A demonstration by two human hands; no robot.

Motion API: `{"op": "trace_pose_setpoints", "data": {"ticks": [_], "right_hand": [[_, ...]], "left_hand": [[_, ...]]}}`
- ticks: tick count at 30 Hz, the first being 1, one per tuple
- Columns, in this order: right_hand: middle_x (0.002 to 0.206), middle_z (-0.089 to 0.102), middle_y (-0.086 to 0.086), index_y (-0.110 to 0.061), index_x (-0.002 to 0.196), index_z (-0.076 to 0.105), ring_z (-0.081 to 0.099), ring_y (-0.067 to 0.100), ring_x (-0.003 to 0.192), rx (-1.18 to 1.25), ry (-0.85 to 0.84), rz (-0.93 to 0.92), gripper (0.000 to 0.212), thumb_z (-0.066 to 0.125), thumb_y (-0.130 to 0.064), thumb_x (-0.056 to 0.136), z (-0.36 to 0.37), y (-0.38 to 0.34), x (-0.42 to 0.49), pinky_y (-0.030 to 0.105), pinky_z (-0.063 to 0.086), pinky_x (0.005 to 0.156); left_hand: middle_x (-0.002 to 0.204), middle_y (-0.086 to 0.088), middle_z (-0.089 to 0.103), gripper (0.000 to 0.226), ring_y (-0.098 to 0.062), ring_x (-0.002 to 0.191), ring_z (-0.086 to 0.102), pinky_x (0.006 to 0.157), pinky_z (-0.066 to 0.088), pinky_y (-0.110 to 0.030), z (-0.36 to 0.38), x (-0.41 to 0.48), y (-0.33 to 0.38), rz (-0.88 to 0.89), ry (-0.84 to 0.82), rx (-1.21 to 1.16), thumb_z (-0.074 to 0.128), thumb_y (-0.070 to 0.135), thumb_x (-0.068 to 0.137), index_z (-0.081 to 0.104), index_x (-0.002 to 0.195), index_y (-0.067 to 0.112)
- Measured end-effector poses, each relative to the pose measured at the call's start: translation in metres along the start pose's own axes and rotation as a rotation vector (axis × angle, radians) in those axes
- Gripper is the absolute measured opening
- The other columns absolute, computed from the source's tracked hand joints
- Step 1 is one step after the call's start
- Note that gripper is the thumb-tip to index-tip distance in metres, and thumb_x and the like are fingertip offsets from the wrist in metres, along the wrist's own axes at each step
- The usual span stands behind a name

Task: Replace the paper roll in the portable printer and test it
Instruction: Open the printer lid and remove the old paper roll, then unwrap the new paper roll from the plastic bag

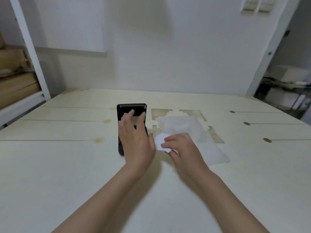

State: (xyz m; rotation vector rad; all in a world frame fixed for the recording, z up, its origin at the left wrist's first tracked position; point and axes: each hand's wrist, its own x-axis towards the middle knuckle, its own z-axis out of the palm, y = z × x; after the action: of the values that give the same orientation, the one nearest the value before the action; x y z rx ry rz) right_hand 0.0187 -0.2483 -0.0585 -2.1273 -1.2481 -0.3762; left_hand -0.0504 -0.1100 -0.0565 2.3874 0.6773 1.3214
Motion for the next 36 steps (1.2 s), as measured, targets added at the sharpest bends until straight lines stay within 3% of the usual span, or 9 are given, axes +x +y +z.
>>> {"op": "trace_pose_setpoints", "data": {"ticks": [4, 8, 15, 20, 23, 25, 28, 31, 36], "right_hand": [[0.118, 0.068, 0.019, 0.000, 0.103, 0.075, 0.054, 0.044, 0.114, -0.265, 0.230, 0.233, 0.024, 0.073, 0.001, 0.080, -0.031, 0.034, -0.025, 0.023, 0.036, 0.095], [0.149, 0.042, 0.016, -0.005, 0.135, 0.056, 0.023, 0.033, 0.139, -0.309, 0.021, 0.619, 0.047, 0.055, -0.032, 0.097, -0.053, 0.064, -0.058, 0.032, 0.026, 0.111], [0.164, 0.016, -0.004, -0.030, 0.147, 0.035, 0.002, 0.021, 0.151, -0.463, -0.230, 0.777, 0.048, 0.037, -0.042, 0.101, -0.068, 0.087, -0.072, 0.065, -0.006, 0.113], [0.165, 0.010, -0.008, -0.025, 0.145, 0.039, 0.004, 0.017, 0.151, -0.496, -0.296, 0.752, 0.045, 0.036, -0.033, 0.101, -0.064, 0.082, -0.060, 0.064, -0.006, 0.115], [0.166, 0.002, -0.005, -0.020, 0.153, 0.024, 0.002, 0.020, 0.151, -0.416, -0.185, 0.734, 0.058, 0.045, -0.025, 0.099, -0.063, 0.082, -0.056, 0.051, 0.003, 0.119], [0.163, 0.019, -0.002, -0.022, 0.149, 0.034, 0.015, 0.020, 0.148, -0.284, -0.094, 0.601, 0.059, 0.053, -0.014, 0.095, -0.061, 0.082, -0.055, 0.037, 0.018, 0.117], [0.137, 0.056, -0.004, -0.021, 0.121, 0.064, 0.043, 0.019, 0.129, -0.195, 0.068, 0.536, 0.031, 0.061, -0.011, 0.091, -0.055, 0.080, -0.052, 0.030, 0.040, 0.091], [0.106, 0.070, -0.006, -0.019, 0.097, 0.071, 0.056, 0.019, 0.105, -0.110, 0.215, 0.548, 0.013, 0.058, -0.017, 0.095, -0.050, 0.077, -0.047, 0.024, 0.031, 0.069], [0.078, 0.063, -0.009, -0.015, 0.095, 0.069, 0.064, 0.023, 0.085, 0.070, 0.306, 0.575, 0.008, 0.066, -0.022, 0.091, -0.044, 0.067, -0.042, 0.033, 0.044, 0.073]], "left_hand": [[0.138, -0.012, 0.052, 0.050, -0.036, 0.140, 0.034, 0.118, 0.014, -0.056, 0.018, -0.021, 0.034, 0.218, -0.312, 0.023, 0.071, 0.023, 0.079, 0.059, 0.127, 0.018], [0.151, 0.000, 0.038, 0.052, -0.022, 0.150, 0.011, 0.120, -0.011, -0.046, 0.037, -0.041, 0.061, 0.308, -0.709, 0.031, 0.058, 0.044, 0.091, 0.047, 0.139, 0.030], [0.161, 0.006, 0.025, 0.053, -0.021, 0.151, 0.012, 0.120, 0.004, -0.055, 0.058, -0.044, 0.075, 0.316, -1.007, 0.104, 0.039, 0.053, 0.097, 0.038, 0.146, 0.032], [0.150, 0.010, 0.046, 0.038, -0.019, 0.139, 0.036, 0.117, 0.015, -0.050, 0.059, -0.033, 0.066, 0.345, -0.924, 0.173, 0.038, 0.038, 0.102, 0.050, 0.136, 0.029], [0.125, 0.003, 0.064, 0.028, -0.024, 0.117, 0.053, 0.110, 0.025, -0.045, 0.060, -0.024, 0.058, 0.285, -0.859, 0.177, 0.034, 0.024, 0.101, 0.055, 0.120, 0.022], [0.114, 0.001, 0.068, 0.024, -0.026, 0.105, 0.058, 0.106, 0.029, -0.042, 0.062, -0.017, 0.051, 0.201, -0.841, 0.142, 0.036, 0.014, 0.098, 0.056, 0.110, 0.021], [0.101, 0.000, 0.069, 0.023, -0.026, 0.083, 0.053, 0.101, 0.034, -0.040, 0.059, -0.010, 0.046, 0.163, -0.800, 0.153, 0.037, 0.002, 0.090, 0.047, 0.088, 0.022], [0.109, -0.001, 0.069, 0.014, -0.027, 0.092, 0.058, 0.080, 0.036, -0.034, 0.054, -0.012, 0.048, 0.181, -0.718, 0.096, 0.043, 0.020, 0.099, 0.056, 0.101, 0.020], [0.110, 0.009, 0.070, 0.028, -0.015, 0.105, 0.063, 0.086, 0.049, -0.035, 0.055, -0.021, 0.071, 0.307, -0.664, -0.234, 0.062, 0.040, 0.090, 0.064, 0.114, 0.025]]}}
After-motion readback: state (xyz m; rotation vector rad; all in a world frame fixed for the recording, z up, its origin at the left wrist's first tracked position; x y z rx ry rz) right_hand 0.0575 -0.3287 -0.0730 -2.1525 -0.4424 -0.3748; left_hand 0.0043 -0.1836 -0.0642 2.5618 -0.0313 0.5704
